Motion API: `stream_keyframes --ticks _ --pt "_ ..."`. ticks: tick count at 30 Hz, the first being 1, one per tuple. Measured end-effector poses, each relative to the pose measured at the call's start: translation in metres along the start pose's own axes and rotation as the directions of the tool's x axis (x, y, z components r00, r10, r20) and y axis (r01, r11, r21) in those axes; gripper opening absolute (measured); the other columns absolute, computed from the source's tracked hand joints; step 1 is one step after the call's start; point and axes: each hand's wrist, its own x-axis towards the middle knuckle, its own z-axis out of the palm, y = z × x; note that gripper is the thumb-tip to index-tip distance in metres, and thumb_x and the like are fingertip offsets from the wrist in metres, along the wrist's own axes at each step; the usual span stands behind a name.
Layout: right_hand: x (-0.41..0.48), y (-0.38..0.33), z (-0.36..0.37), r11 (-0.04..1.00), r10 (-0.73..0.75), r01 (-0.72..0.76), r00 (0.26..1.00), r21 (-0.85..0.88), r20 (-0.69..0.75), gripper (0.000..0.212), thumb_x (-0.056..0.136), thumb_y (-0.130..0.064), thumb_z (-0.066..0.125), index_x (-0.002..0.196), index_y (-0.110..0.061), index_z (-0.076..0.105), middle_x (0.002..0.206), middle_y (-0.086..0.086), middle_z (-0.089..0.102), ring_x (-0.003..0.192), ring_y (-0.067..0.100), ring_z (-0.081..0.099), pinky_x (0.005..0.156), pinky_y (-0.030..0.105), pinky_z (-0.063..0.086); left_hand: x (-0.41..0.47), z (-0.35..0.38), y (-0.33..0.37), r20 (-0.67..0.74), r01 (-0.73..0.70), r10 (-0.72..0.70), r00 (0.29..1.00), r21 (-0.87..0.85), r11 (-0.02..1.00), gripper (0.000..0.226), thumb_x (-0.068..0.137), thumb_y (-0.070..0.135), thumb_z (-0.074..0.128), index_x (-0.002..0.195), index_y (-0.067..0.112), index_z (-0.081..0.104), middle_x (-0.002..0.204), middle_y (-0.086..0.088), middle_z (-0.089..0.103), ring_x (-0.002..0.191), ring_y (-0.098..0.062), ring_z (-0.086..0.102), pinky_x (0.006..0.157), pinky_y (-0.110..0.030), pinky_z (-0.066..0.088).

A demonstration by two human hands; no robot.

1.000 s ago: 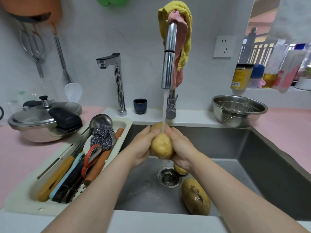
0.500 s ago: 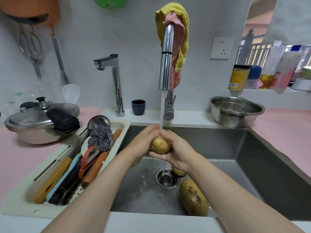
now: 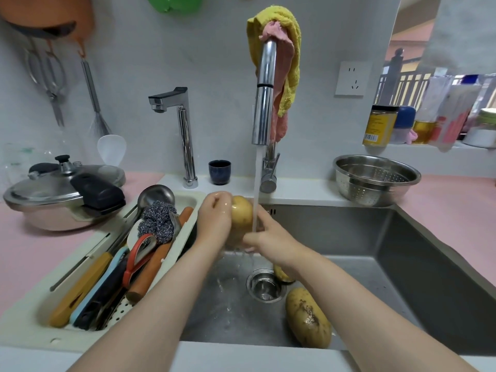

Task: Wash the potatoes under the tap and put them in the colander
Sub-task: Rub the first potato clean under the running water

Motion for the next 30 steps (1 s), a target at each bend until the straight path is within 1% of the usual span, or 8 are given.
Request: stream_keyframes --ticks 2,4,7,11,15,19,25,30 --pt "0.002 0.005 0.001 0.947 -0.089 0.073 0.995 -0.314 -0.038 0.082 0.083 -0.024 0.077 0.148 -0.049 0.036 0.122 -0.003 0.069 0.116 0.017 0.062 0.106 0.049 0.049 0.001 -0.004 0.005 0.003 0.173 -0.174 0.985 -0.071 0.982 0.016 0.099 0.025 0.051 0.090 0.026 0.064 0.093 -0.001 0.061 0.091 -0.023 0.057 0.081 -0.039 0.052" --pt "0.006 0.005 -0.003 0.799 -0.142 0.068 0.987 -0.597 -0.078 0.078 0.089 -0.048 0.072 0.153 -0.052 0.028 0.121 -0.007 0.062 0.130 0.023 0.047 0.114 0.052 0.035 0.001 -0.008 0.005 0.056 0.364 -0.360 0.931 -0.135 0.922 0.014 0.099 0.031 0.052 0.092 0.024 0.063 0.099 -0.009 0.063 0.098 -0.029 0.061 0.092 -0.052 0.055" --pt "0.007 0.010 -0.011 0.836 -0.206 0.173 0.979 -0.520 -0.005 0.070 0.095 -0.050 0.065 0.154 -0.048 0.028 0.141 -0.005 0.055 0.130 0.020 0.050 0.115 0.049 0.039 -0.004 -0.010 0.005 0.171 0.510 -0.484 0.858 -0.170 0.843 0.022 0.097 0.038 0.056 0.105 0.019 0.066 0.109 -0.017 0.068 0.106 -0.036 0.065 0.097 -0.059 0.053" --pt "-0.001 0.015 -0.021 0.909 -0.217 0.189 0.976 -0.370 -0.033 0.066 0.100 -0.039 0.062 0.155 -0.044 0.028 0.145 -0.006 0.052 0.127 0.015 0.054 0.103 0.032 0.045 -0.008 -0.003 0.008 0.289 0.310 -0.284 0.914 -0.047 0.949 0.029 0.104 0.045 0.046 0.102 0.033 0.072 0.112 -0.009 0.069 0.108 -0.030 0.065 0.095 -0.052 0.055" --pt "0.001 0.012 -0.023 0.964 -0.232 0.209 0.963 -0.164 -0.134 0.056 0.102 -0.047 0.056 0.154 -0.039 0.038 0.148 -0.015 0.051 0.134 0.005 0.050 0.117 0.036 0.039 -0.007 -0.003 0.004 0.357 0.037 -0.032 0.933 -0.005 0.999 0.021 0.105 0.041 0.049 0.106 0.045 0.070 0.117 0.011 0.070 0.114 -0.013 0.064 0.102 -0.042 0.053" --pt "0.004 0.012 -0.017 0.974 -0.221 0.208 0.962 -0.093 -0.162 0.037 0.105 -0.050 0.047 0.141 -0.042 0.048 0.135 -0.022 0.058 0.127 -0.003 0.054 0.114 0.034 0.042 -0.004 -0.002 0.002 0.333 -0.123 0.114 0.936 0.004 0.992 0.016 0.100 0.030 0.063 0.105 0.044 0.069 0.113 0.018 0.071 0.110 -0.003 0.065 0.093 -0.022 0.052" --pt "0.014 0.020 -0.012 0.976 -0.194 0.169 0.961 -0.134 -0.197 0.039 0.108 -0.048 0.039 0.137 -0.030 0.058 0.132 -0.013 0.063 0.124 0.002 0.058 0.112 0.033 0.044 0.001 0.003 0.000 0.212 -0.262 0.220 0.952 0.198 0.944 0.022 0.101 0.026 0.061 0.117 0.022 0.076 0.107 0.015 0.073 0.106 0.001 0.065 0.089 -0.018 0.048" --pt "0.012 0.021 -0.017 0.982 -0.165 0.137 0.954 -0.127 -0.250 0.035 0.109 -0.042 0.041 0.128 -0.027 0.065 0.122 -0.012 0.069 0.116 0.003 0.061 0.101 0.031 0.047 -0.001 0.009 0.002 0.426 -0.371 0.139 0.894 0.532 0.761 0.042 0.108 0.039 0.037 0.142 0.018 0.052 0.139 0.001 0.056 0.126 -0.017 0.053 0.096 -0.027 0.038"
